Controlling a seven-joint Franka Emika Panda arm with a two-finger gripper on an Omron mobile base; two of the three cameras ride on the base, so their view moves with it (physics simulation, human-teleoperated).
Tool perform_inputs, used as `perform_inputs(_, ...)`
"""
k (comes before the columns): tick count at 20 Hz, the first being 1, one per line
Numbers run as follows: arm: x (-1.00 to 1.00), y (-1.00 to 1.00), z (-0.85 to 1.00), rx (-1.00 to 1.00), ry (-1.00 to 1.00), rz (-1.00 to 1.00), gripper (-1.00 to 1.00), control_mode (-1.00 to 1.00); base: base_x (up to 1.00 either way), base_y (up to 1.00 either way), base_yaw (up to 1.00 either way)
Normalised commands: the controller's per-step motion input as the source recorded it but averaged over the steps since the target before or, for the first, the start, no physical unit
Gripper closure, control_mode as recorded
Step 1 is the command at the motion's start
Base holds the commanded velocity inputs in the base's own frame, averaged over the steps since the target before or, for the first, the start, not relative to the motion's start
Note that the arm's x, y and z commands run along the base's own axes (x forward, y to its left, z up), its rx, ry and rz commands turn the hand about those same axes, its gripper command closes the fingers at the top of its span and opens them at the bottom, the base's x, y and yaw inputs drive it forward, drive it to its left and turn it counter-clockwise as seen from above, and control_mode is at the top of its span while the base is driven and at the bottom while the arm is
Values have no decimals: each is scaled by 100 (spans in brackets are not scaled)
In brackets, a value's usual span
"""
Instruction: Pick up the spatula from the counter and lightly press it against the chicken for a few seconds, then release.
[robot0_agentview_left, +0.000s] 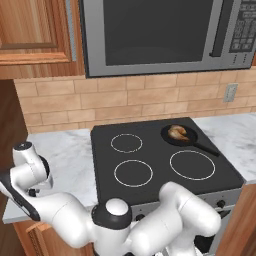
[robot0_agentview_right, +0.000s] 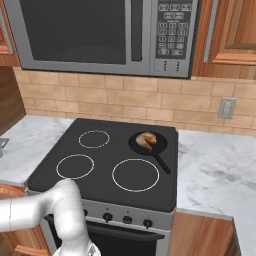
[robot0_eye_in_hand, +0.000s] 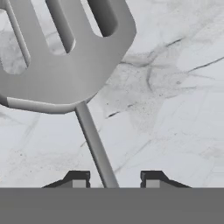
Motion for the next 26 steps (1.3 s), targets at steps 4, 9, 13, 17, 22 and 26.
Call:
perform_inputs(4,-15,-38,0,0,-2,0,100,-100,0,0,0)
perform_inputs(9,-23,-49,8,0,-4,0,100,-100,0,0,0)
perform_inputs(13,-27,-53,16,0,-7,0,100,-100,0,0,0)
perform_inputs(17,-32,-57,31,0,-11,0,100,-100,0,0,0)
perform_inputs(22,-28,-69,36,0,-7,0,100,-100,0,0,0)
perform_inputs(26,-13,-76,45,2,-1,0,100,-100,0,0,0)
